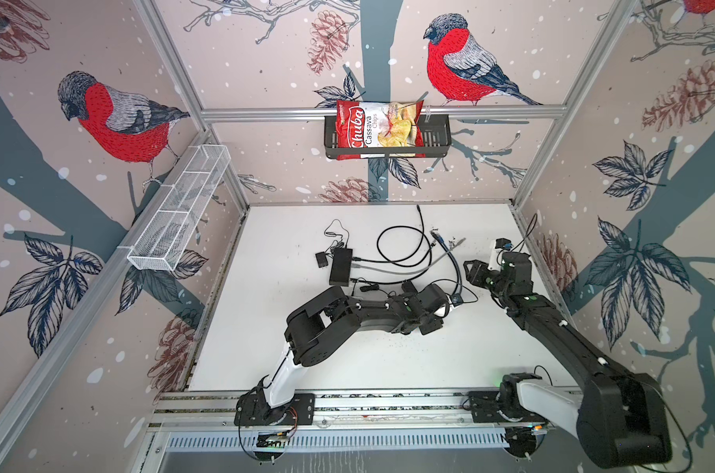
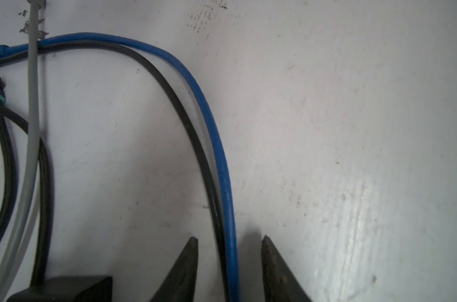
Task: Insert the plug into the switch port
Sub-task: 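Lower the left gripper and close it on the blue ethernet cable, then lift the blue cable with the left gripper while the right gripper reaches toward it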
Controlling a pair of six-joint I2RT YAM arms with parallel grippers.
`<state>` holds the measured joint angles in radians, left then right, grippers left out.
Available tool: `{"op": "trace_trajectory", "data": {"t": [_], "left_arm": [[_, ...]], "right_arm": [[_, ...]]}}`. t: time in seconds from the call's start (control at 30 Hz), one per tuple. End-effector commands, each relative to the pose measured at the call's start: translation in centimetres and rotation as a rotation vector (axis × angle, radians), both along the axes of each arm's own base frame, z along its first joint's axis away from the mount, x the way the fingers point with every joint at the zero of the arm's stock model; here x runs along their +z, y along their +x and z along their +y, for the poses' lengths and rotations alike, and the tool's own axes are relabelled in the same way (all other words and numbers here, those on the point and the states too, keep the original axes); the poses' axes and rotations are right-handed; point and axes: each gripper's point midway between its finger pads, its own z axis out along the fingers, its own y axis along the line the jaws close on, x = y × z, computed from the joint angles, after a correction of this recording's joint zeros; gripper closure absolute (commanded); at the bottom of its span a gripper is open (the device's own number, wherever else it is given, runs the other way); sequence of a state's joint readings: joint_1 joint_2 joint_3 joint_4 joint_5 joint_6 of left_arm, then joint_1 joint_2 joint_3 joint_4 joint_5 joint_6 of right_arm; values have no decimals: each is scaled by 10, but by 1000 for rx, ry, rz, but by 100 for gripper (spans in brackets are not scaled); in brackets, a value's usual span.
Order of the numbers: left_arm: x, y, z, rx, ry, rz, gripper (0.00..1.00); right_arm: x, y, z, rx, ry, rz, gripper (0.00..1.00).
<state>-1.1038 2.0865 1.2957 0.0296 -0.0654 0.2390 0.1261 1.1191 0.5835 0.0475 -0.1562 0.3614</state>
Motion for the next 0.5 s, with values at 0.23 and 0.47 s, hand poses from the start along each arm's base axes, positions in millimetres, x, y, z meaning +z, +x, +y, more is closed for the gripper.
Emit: {"op": "trace_trajectory", "data": {"t": [0.23, 0.47], "left_arm": [[-2, -1, -1, 4, 4, 11, 85], [6, -2, -3, 3, -18, 10, 96]], "right_arm": [[2, 3, 2, 17, -8, -18, 46], [2, 3, 2, 19, -8, -21, 46]]}}
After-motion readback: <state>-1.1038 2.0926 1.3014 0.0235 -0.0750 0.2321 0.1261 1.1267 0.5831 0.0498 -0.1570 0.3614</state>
